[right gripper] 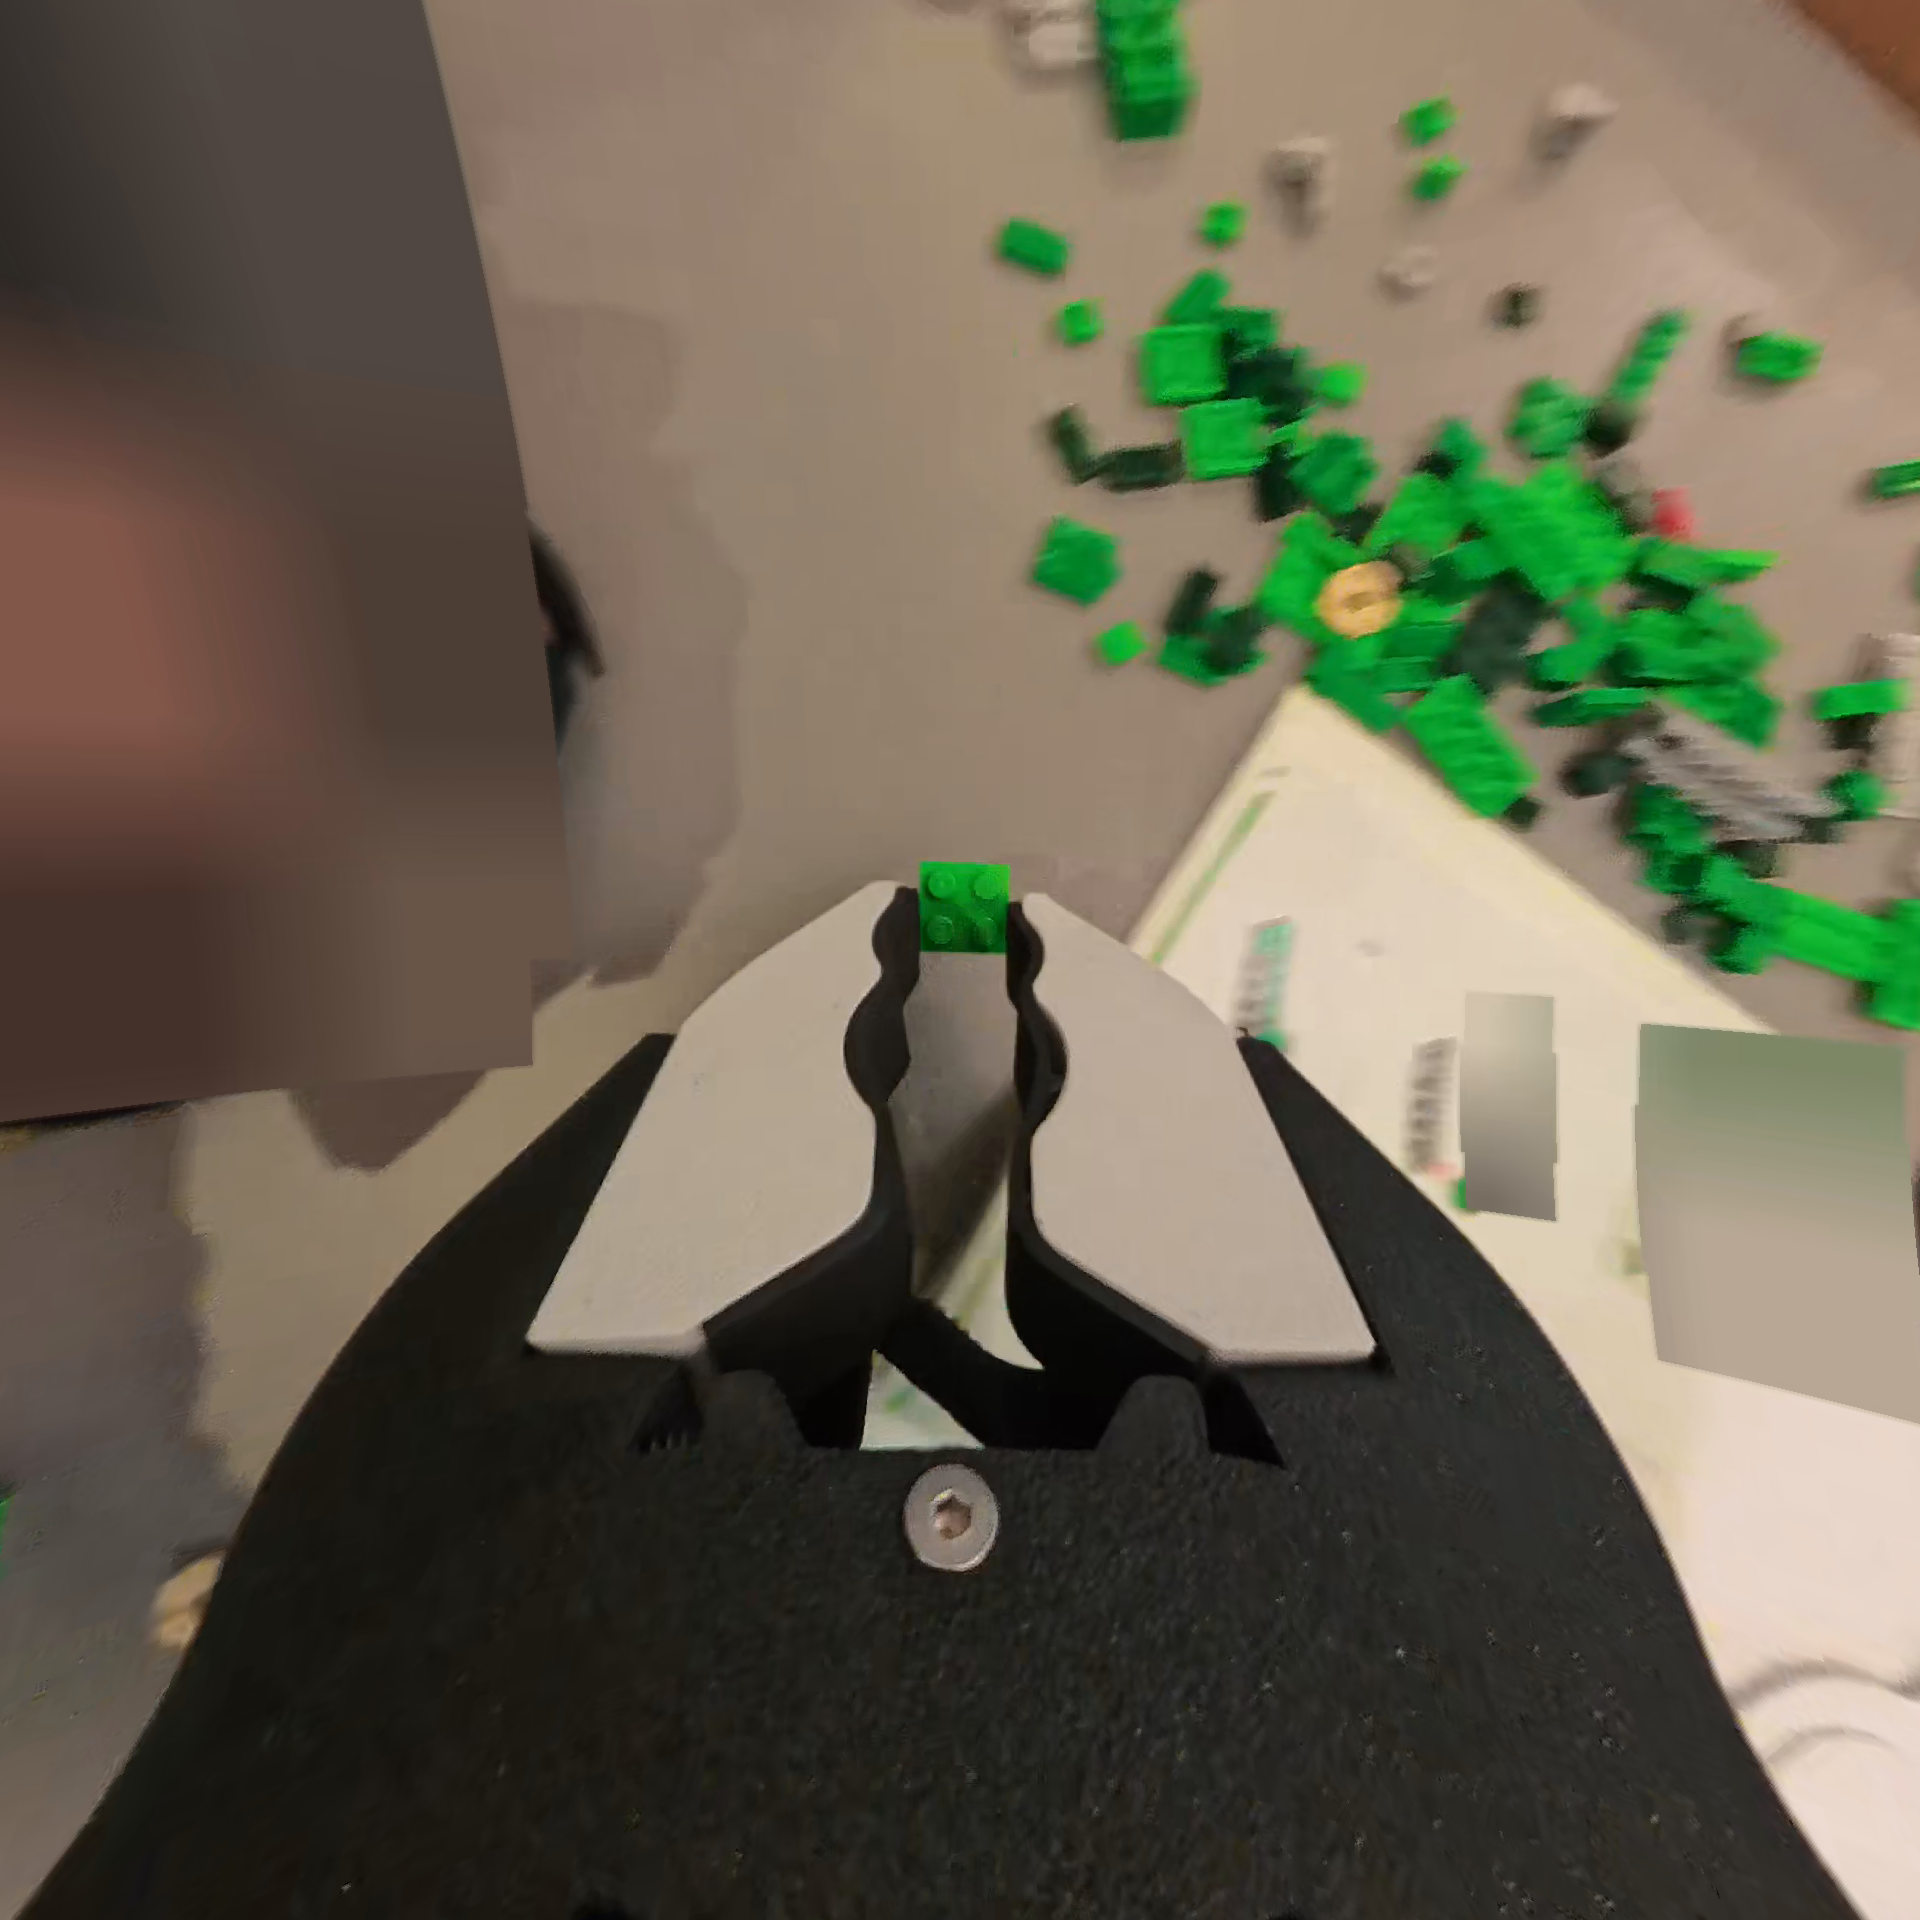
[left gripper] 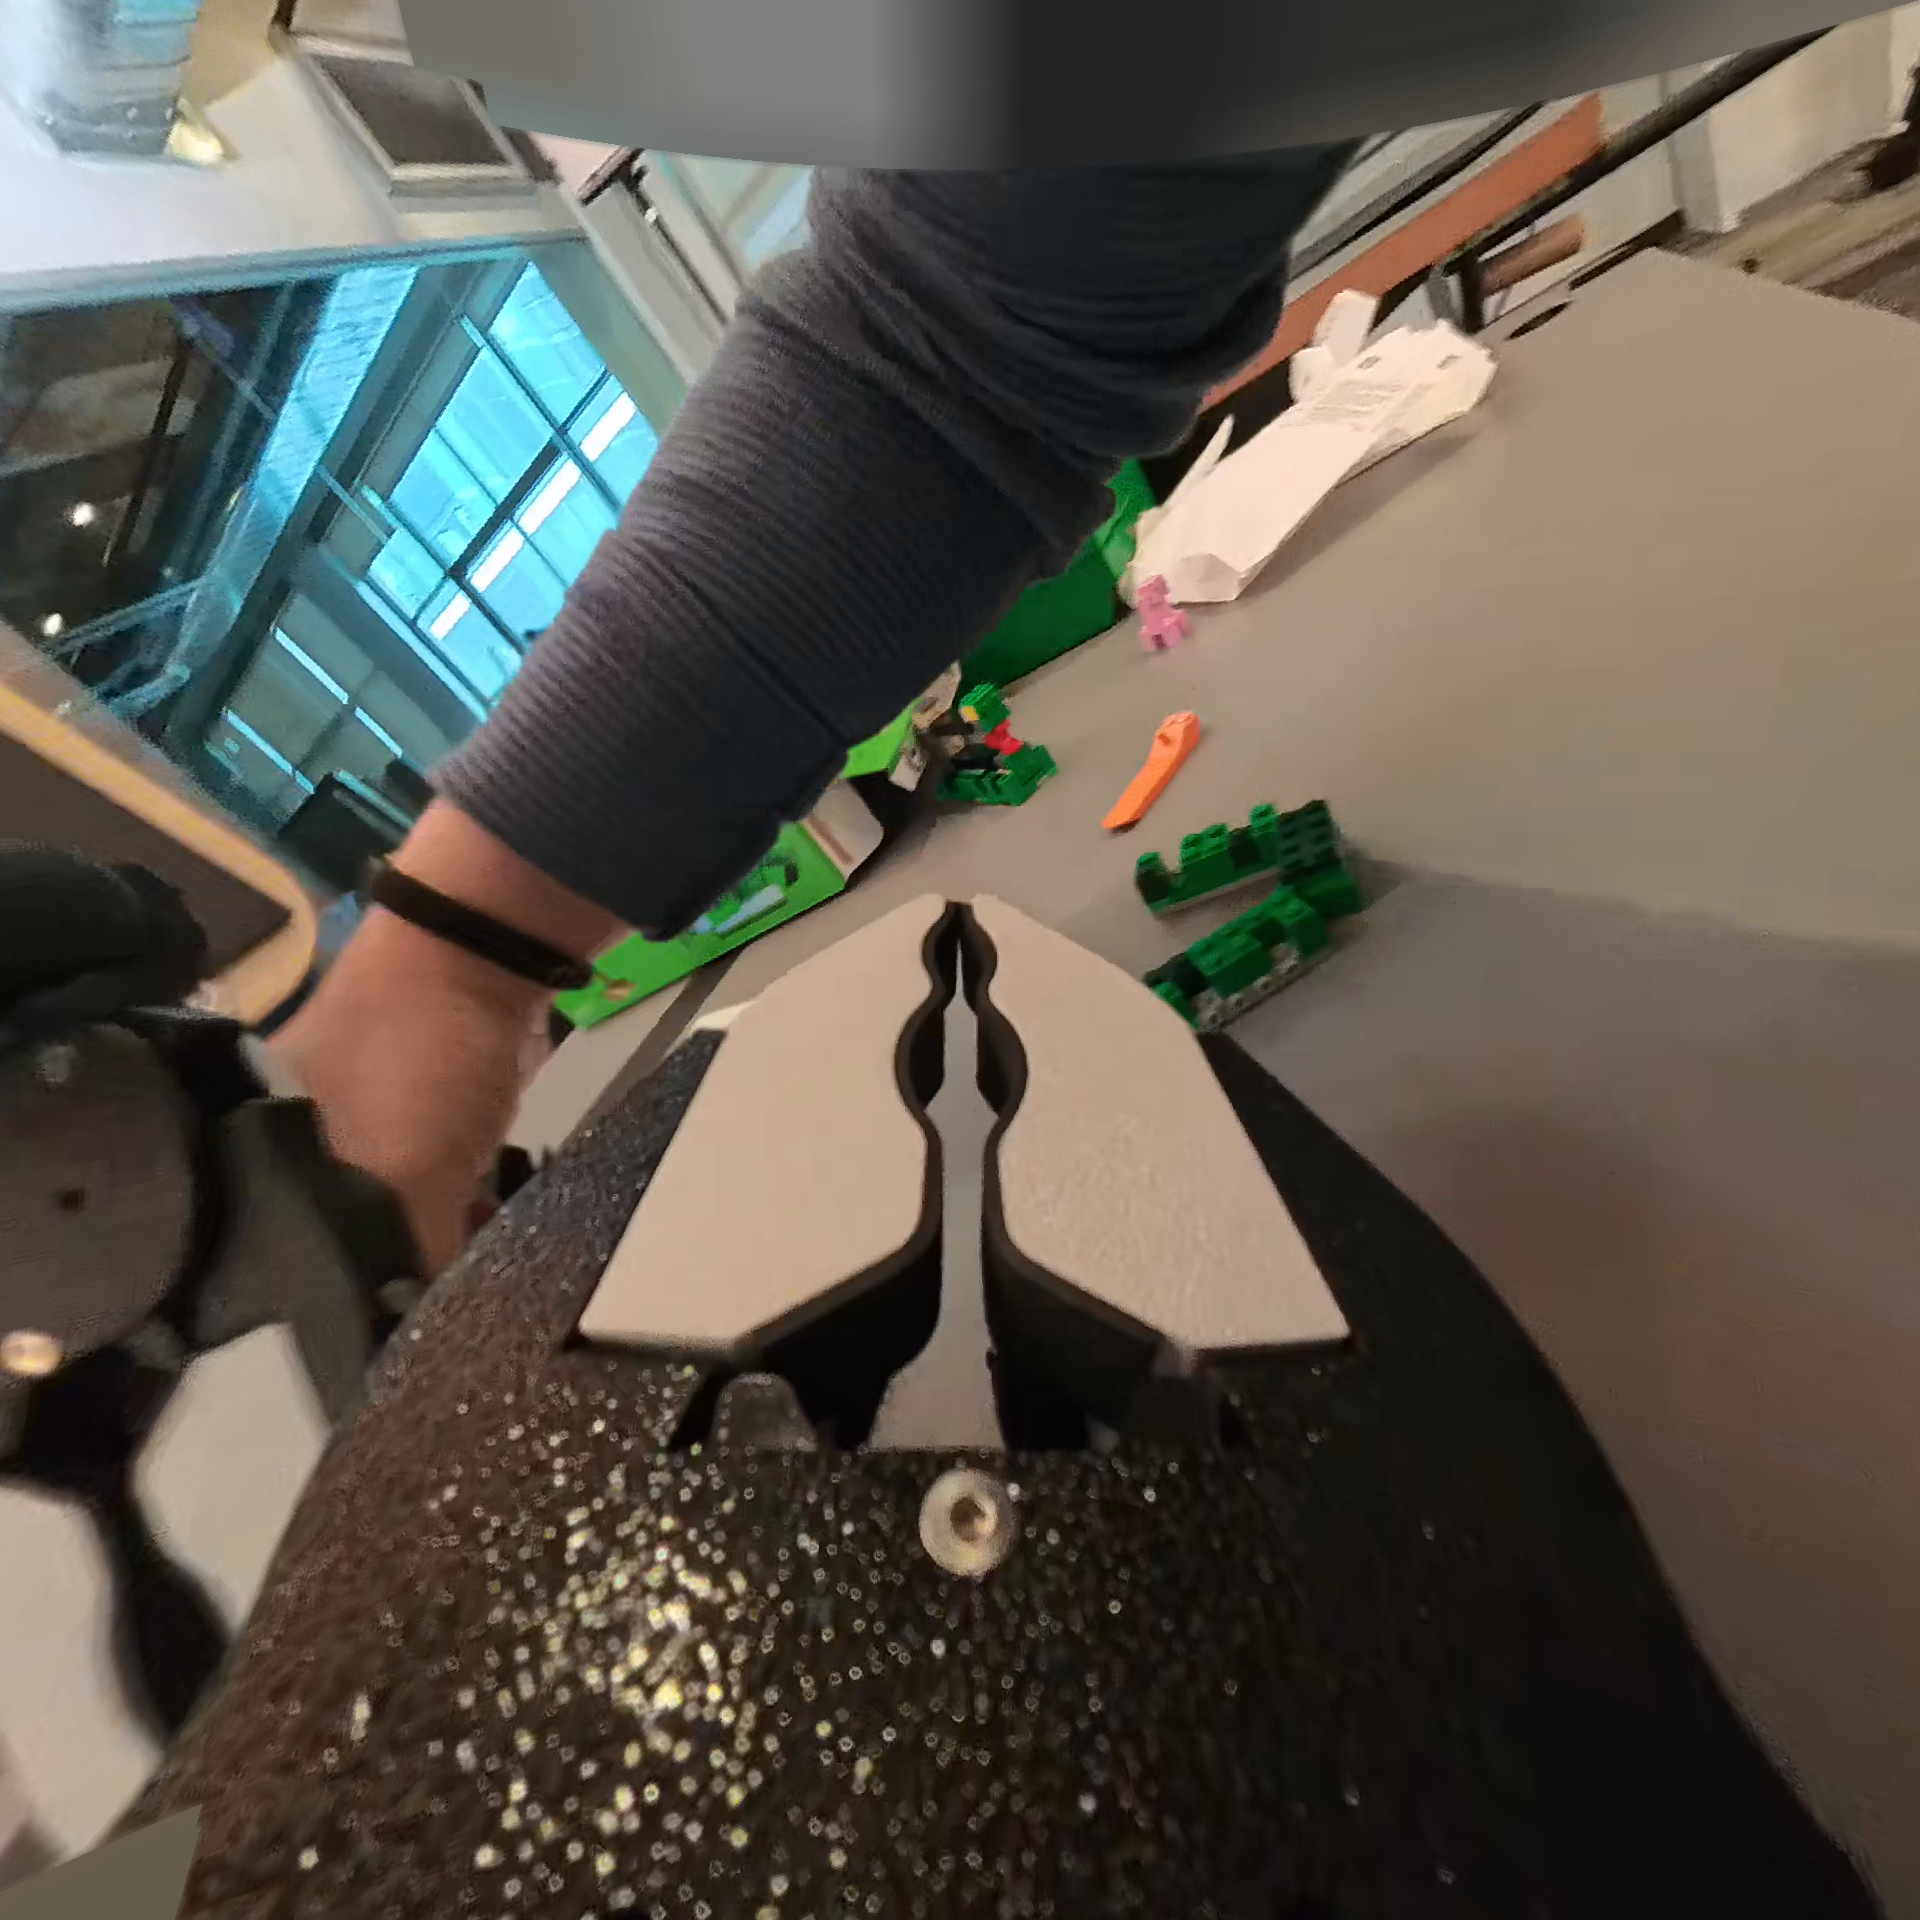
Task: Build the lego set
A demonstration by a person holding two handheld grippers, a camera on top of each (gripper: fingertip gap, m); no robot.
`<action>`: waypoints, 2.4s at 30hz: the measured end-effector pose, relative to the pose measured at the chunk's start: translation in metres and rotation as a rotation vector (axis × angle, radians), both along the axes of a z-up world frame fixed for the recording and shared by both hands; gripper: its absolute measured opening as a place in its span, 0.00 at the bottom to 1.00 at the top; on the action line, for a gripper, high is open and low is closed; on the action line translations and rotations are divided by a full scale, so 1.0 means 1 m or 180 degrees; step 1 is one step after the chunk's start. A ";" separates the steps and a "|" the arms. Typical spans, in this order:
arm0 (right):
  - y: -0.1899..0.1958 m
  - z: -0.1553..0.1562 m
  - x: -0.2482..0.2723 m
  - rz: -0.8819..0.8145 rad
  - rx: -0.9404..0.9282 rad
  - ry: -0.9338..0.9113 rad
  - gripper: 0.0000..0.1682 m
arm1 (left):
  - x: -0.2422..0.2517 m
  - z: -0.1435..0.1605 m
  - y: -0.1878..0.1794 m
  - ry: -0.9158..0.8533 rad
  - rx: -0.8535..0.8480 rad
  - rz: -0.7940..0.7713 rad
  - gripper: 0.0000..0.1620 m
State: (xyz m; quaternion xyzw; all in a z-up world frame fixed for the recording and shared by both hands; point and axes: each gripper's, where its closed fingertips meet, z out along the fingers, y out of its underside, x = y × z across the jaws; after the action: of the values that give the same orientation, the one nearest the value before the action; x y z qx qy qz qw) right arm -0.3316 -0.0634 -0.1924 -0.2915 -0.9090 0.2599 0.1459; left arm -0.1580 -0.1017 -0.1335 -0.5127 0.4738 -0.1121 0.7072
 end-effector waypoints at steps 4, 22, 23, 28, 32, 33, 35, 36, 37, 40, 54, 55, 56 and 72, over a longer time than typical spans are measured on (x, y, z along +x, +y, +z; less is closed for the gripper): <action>-0.015 -0.023 0.038 0.0145 0.0118 -0.0163 0.09 | 0.014 0.004 -0.018 0.0183 0.0413 -0.0154 0.00; -0.025 0.028 -0.053 -0.0074 -0.0127 0.0593 0.18 | 0.008 0.003 -0.010 0.0071 0.0255 -0.0071 0.00; -0.023 0.025 -0.061 -0.0154 -0.0086 0.0592 0.18 | 0.008 0.002 -0.011 0.0085 0.0258 -0.0071 0.00; -0.009 -0.002 -0.084 -0.0609 0.0139 0.0518 0.18 | 0.008 0.000 -0.009 0.0109 0.0233 -0.0058 0.00; -0.020 -0.011 -0.085 -0.0603 0.0022 0.0417 0.16 | 0.008 0.000 -0.006 0.0093 0.0183 -0.0038 0.00; -0.023 -0.011 -0.088 -0.0588 0.0005 0.0435 0.15 | 0.007 0.000 -0.006 0.0084 0.0171 -0.0037 0.00; -0.029 -0.011 -0.096 -0.0611 -0.0019 0.0411 0.12 | 0.007 0.000 -0.005 0.0070 0.0157 -0.0030 0.00; -0.035 -0.011 -0.099 -0.0584 -0.0084 0.0334 0.11 | 0.006 0.000 -0.005 0.0066 0.0156 -0.0028 0.00; -0.041 -0.012 -0.102 -0.0549 -0.0136 0.0254 0.09 | 0.006 0.000 -0.005 0.0065 0.0156 -0.0028 0.00; -0.041 -0.021 -0.111 -0.0460 0.0102 0.0110 0.08 | 0.006 -0.001 -0.005 0.0075 0.0153 -0.0026 0.00; -0.043 -0.039 -0.124 -0.0008 0.0317 -0.0438 0.12 | 0.006 -0.001 -0.004 0.0074 0.0126 -0.0029 0.00; -0.044 -0.039 -0.125 0.0011 0.0319 -0.0452 0.11 | 0.006 -0.001 -0.004 0.0071 0.0124 -0.0029 0.00; -0.044 -0.039 -0.126 0.0037 0.0317 -0.0453 0.11 | 0.006 -0.001 -0.004 0.0069 0.0120 -0.0028 0.00; 0.030 0.075 0.017 -0.1090 0.0987 0.0932 0.10 | -0.033 0.030 0.011 -0.0708 0.0122 0.0490 0.05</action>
State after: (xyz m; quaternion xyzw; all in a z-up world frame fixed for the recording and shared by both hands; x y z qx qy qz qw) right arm -0.3142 -0.0334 -0.1171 -0.3745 -0.8446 0.1285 0.3605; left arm -0.1910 -0.0906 -0.1033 -0.5184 0.3537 -0.1047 0.7715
